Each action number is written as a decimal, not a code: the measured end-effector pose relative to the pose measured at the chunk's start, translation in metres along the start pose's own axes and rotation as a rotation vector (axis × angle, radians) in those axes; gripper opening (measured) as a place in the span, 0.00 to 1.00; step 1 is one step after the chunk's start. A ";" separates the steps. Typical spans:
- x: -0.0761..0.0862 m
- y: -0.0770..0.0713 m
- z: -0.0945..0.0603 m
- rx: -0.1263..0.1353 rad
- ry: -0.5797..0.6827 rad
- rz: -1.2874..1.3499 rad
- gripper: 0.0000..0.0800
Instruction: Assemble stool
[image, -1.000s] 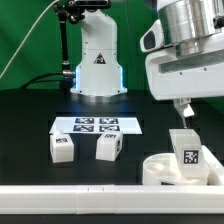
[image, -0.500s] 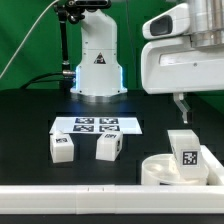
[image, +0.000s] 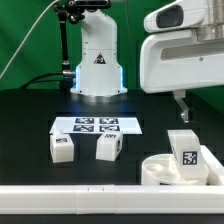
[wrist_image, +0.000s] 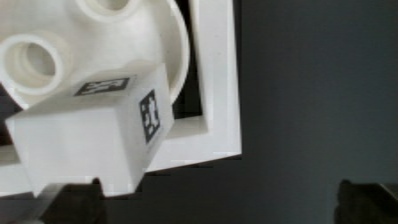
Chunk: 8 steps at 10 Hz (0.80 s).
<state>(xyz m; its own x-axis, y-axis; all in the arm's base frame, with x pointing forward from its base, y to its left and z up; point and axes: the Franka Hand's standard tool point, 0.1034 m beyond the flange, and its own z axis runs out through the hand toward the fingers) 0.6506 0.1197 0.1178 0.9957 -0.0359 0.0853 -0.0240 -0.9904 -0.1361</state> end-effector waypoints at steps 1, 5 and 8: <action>0.000 0.001 0.001 -0.001 0.001 -0.087 0.81; -0.001 0.013 0.007 -0.029 -0.007 -0.654 0.81; 0.000 0.016 0.007 -0.049 -0.018 -0.870 0.81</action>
Offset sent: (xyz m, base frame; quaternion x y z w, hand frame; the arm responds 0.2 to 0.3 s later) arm -0.0006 -0.0040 -0.0041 0.0140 -0.0035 -0.3199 0.9473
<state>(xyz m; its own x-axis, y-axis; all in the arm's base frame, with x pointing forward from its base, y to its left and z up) 0.6508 0.1046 0.1089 0.6634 0.7379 0.1240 0.7426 -0.6697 0.0124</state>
